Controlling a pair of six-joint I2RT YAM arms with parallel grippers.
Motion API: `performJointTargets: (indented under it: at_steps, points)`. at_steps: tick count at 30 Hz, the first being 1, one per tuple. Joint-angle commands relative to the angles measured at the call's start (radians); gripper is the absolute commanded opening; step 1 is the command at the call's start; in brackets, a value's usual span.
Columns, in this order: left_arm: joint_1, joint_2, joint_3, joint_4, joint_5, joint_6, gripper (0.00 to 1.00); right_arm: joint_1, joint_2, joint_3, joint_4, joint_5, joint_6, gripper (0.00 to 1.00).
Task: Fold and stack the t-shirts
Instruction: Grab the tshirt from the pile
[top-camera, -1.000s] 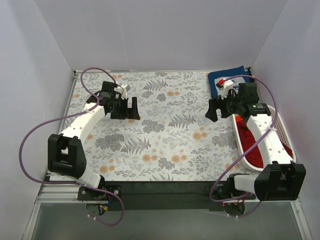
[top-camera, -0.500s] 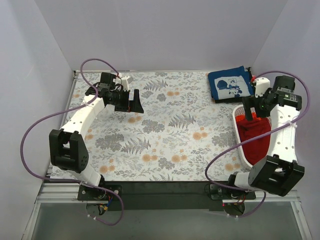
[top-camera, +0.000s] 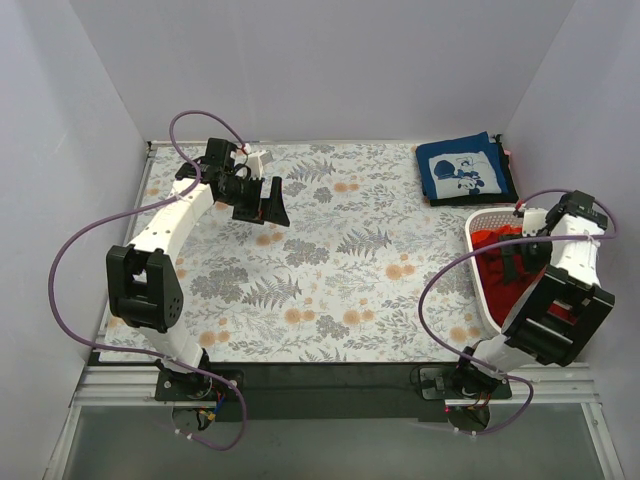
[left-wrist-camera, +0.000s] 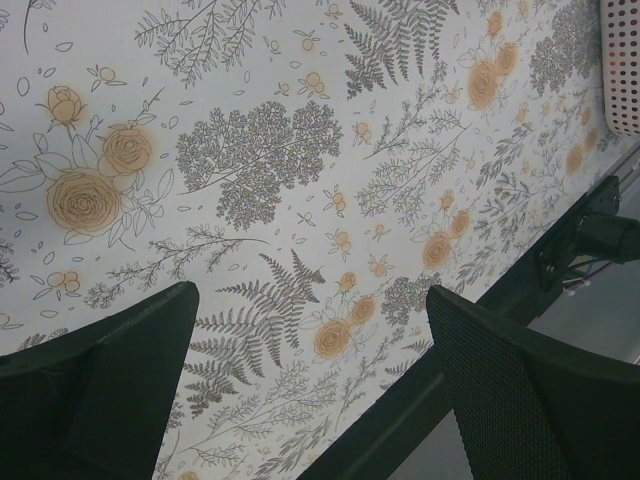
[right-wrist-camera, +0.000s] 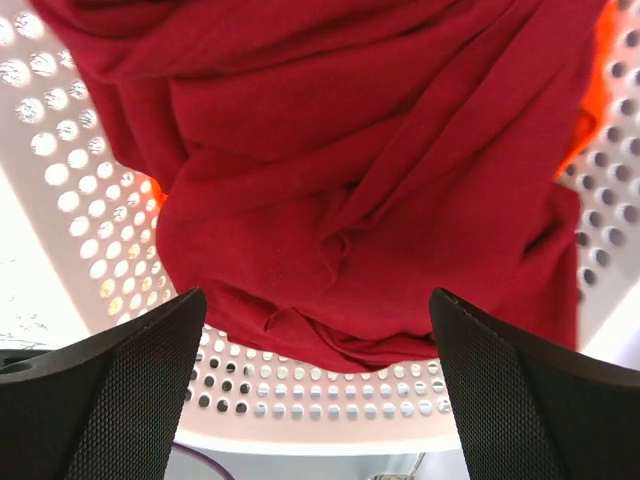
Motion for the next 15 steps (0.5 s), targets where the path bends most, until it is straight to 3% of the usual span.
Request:
performJointTargets:
  at_steps: [1, 5, 8, 12, 14, 15]
  points:
    - [0.007, -0.008, 0.039, -0.028, 0.018, 0.023, 0.98, -0.007, 0.008, -0.045, 0.070, 0.026, -0.012, 0.98]
    - [0.007, -0.012, 0.028, -0.022, 0.014, 0.021, 0.98, -0.016, 0.025, -0.112, 0.147, 0.075, -0.020, 0.98]
    - [0.007, -0.018, 0.022, -0.016, 0.009, 0.021, 0.98, -0.034, 0.051, -0.151, 0.178, 0.098, -0.037, 0.91]
    - [0.007, -0.026, 0.018, -0.014, 0.000, 0.030, 0.98, -0.056, 0.056, -0.126, 0.158, 0.092, -0.040, 0.45]
    - [0.007, -0.038, 0.013, -0.011, -0.003, 0.038, 0.98, -0.056, 0.027, -0.088, 0.117, 0.057, -0.043, 0.31]
    - [0.007, -0.041, 0.010, -0.010, -0.006, 0.040, 0.98, -0.056, 0.019, -0.030, 0.062, 0.044, -0.041, 0.11]
